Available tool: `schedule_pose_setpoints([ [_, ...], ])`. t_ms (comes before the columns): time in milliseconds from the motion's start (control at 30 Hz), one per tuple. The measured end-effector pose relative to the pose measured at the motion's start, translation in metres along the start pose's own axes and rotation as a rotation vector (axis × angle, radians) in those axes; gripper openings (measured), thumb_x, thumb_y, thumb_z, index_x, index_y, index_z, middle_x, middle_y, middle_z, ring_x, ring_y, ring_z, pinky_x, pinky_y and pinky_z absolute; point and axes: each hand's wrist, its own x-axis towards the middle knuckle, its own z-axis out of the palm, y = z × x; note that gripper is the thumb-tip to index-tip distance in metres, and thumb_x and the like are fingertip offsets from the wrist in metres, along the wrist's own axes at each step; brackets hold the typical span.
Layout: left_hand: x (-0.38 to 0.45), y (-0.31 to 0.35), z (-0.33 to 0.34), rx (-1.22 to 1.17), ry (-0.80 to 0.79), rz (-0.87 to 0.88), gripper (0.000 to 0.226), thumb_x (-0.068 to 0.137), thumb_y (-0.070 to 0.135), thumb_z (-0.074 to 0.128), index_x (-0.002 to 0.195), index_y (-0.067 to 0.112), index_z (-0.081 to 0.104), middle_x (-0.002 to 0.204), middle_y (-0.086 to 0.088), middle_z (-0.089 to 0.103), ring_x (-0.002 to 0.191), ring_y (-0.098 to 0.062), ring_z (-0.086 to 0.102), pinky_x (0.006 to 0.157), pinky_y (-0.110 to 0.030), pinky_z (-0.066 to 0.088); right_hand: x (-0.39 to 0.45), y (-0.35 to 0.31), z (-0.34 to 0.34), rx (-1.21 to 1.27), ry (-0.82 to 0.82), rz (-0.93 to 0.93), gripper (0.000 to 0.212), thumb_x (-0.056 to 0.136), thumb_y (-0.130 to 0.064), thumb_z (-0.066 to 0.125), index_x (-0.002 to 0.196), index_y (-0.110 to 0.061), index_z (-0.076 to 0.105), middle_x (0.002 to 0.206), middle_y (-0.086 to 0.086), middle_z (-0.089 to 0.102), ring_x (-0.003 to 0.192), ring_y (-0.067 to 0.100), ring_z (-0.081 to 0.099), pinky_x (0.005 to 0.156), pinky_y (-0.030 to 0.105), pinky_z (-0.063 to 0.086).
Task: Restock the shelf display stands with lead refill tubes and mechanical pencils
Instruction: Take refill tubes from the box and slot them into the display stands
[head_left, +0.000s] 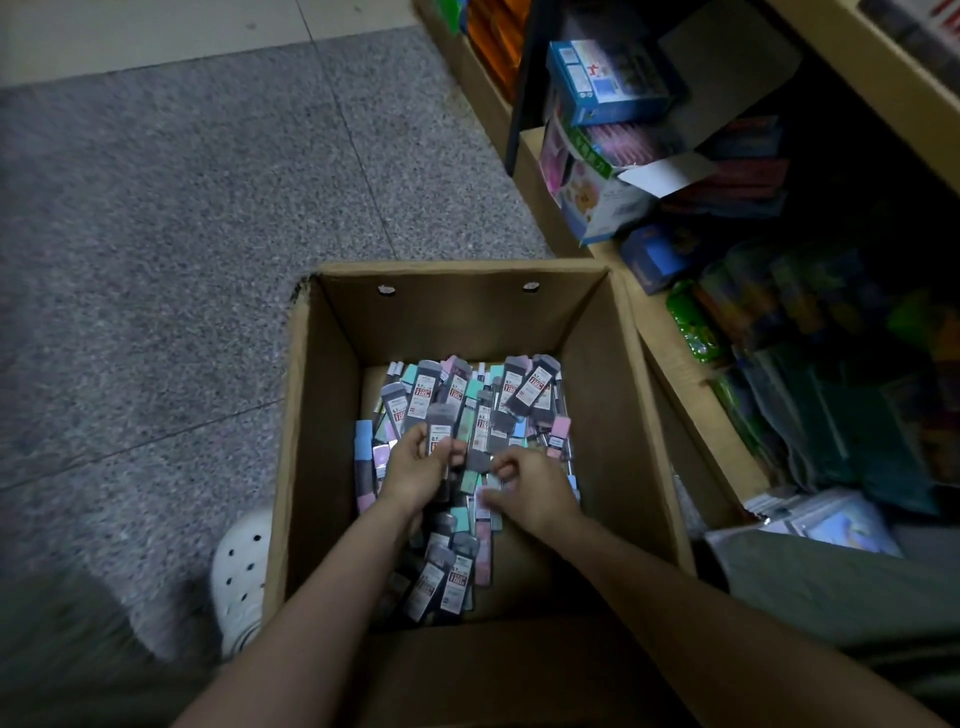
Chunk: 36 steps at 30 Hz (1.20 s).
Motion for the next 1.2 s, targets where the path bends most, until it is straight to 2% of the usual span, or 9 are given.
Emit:
schedule_pose_setpoints([
  [167,-0.004,-0.018,-0.008,-0.032,0.025,-0.061,0.016,0.097,0.003,0.052,0.112,0.001,0.057,0.102,-0.017,0.070,0.086,-0.023,0.064,0.082,-0.040,0.056,-0.002,0.022,0.029,-0.386,-0.198,-0.073,0.087,0.068,-0.035,0.085,0.139,-0.026,0.036,0.135,0.007,0.048,0.119,0.028,0.050,0.095,0.039,0.045],
  [267,-0.002,-0.028,-0.009,-0.002,0.030,-0.083,0.019,0.093,-0.002,0.057,0.111,0.002,0.058,0.106,-0.017,0.069,0.087,-0.023,0.065,0.074,-0.031,0.057,-0.002,0.024,0.043,-0.386,-0.143,-0.081,0.087,0.068,-0.036,0.085,0.139,-0.026,0.034,0.137,0.006,0.044,0.123,0.029,0.047,0.096,0.040,0.044],
  [367,0.003,-0.035,-0.008,0.032,-0.008,-0.108,0.031,0.089,-0.012,0.054,0.117,0.002,0.053,0.110,-0.016,0.067,0.097,-0.028,0.066,0.078,-0.039,0.054,-0.001,0.024,0.045,-0.353,-0.121,-0.073,0.086,0.067,-0.030,0.086,0.137,-0.023,0.037,0.137,0.005,0.043,0.124,0.027,0.046,0.096,0.039,0.043],
  [467,0.001,-0.035,-0.006,-0.016,-0.053,-0.089,0.047,0.089,-0.016,0.052,0.124,0.014,0.045,0.103,-0.011,0.065,0.082,-0.021,0.063,0.064,-0.036,0.054,-0.001,0.024,0.040,-0.283,-0.089,-0.059,0.078,0.068,-0.019,0.085,0.131,-0.021,0.038,0.132,0.004,0.046,0.120,0.027,0.051,0.091,0.038,0.048],
  [600,-0.005,-0.027,-0.002,-0.031,-0.126,-0.008,0.072,0.090,-0.017,0.048,0.134,0.038,0.031,0.094,-0.009,0.062,0.078,-0.019,0.061,0.061,-0.034,0.054,-0.005,0.021,0.025,-0.076,0.041,-0.076,0.054,0.081,-0.003,0.071,0.124,-0.022,0.044,0.119,0.002,0.060,0.102,0.019,0.061,0.077,0.028,0.051],
  [733,-0.015,0.001,0.003,0.054,-0.224,0.082,0.075,0.091,-0.019,0.044,0.143,0.033,0.028,0.091,-0.012,0.060,0.077,-0.022,0.057,0.065,-0.037,0.049,-0.014,0.004,-0.004,0.079,0.200,-0.120,0.047,0.089,0.005,0.060,0.119,-0.030,0.050,0.104,-0.008,0.065,0.081,-0.004,0.058,0.058,0.001,0.040],
  [867,-0.034,0.072,0.010,0.360,-0.374,0.339,0.069,0.091,-0.015,0.048,0.145,0.022,0.028,0.102,-0.003,0.060,0.073,0.003,0.065,0.066,-0.022,0.055,-0.030,-0.035,-0.070,0.227,0.413,-0.178,0.047,0.079,-0.003,0.073,0.108,-0.034,0.054,0.076,-0.018,0.060,0.072,0.000,0.062,0.061,0.007,0.044],
  [1000,-0.068,0.163,0.032,0.500,-0.526,0.559,0.071,0.090,-0.018,0.047,0.148,0.017,0.024,0.113,-0.017,0.057,0.087,-0.020,0.061,0.074,-0.035,0.052,-0.064,-0.079,-0.155,0.241,0.634,-0.292,0.046,0.071,-0.012,0.080,0.101,-0.034,0.053,0.069,-0.015,0.062,0.062,-0.006,0.057,0.053,0.003,0.038],
  [1200,-0.123,0.232,0.063,0.478,-0.701,0.775,0.068,0.091,-0.017,0.046,0.142,0.023,0.027,0.094,-0.013,0.061,0.069,-0.012,0.064,0.059,-0.026,0.055,-0.142,-0.102,-0.238,0.246,0.775,-0.445,0.047,0.075,-0.010,0.079,0.099,-0.038,0.050,0.073,-0.012,0.063,0.058,0.000,0.064,0.060,0.016,0.052],
])
